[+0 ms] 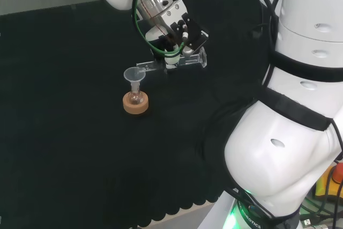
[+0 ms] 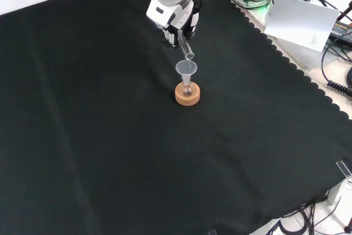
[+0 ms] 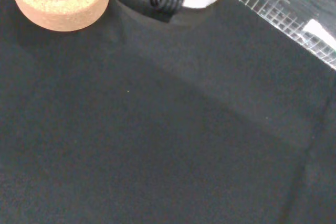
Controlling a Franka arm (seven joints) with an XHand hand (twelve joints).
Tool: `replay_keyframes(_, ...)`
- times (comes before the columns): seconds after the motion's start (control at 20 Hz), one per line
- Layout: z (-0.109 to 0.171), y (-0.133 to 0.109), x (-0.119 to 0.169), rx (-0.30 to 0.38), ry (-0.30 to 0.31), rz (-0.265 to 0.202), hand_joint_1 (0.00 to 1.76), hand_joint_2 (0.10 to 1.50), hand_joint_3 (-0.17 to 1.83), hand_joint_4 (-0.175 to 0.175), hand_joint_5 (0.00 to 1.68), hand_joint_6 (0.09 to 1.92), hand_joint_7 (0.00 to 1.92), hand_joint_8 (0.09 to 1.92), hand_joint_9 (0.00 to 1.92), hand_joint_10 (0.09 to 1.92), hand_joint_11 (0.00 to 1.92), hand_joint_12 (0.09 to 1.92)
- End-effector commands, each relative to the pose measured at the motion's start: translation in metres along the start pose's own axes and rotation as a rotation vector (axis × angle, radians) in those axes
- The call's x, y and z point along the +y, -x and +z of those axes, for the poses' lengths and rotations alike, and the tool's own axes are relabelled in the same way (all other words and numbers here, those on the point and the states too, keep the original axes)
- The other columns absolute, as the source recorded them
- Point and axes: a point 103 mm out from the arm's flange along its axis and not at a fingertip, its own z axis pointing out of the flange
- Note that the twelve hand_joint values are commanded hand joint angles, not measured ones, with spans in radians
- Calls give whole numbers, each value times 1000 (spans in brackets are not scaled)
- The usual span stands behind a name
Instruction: Pour the water from the graduated cylinder into the round-bottom flask.
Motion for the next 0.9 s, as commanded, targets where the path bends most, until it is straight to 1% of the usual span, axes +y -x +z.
replay_keyframes(0.05,-2,1,0,-9,-9,2,1321,1020,-175,-175,1501,87,1570,87,1778,87,1424,579)
replay_keyframes(0.9,-9,0,3,-55,-26,12,1321,1020,-175,-175,1502,87,1570,87,1779,87,1426,574)
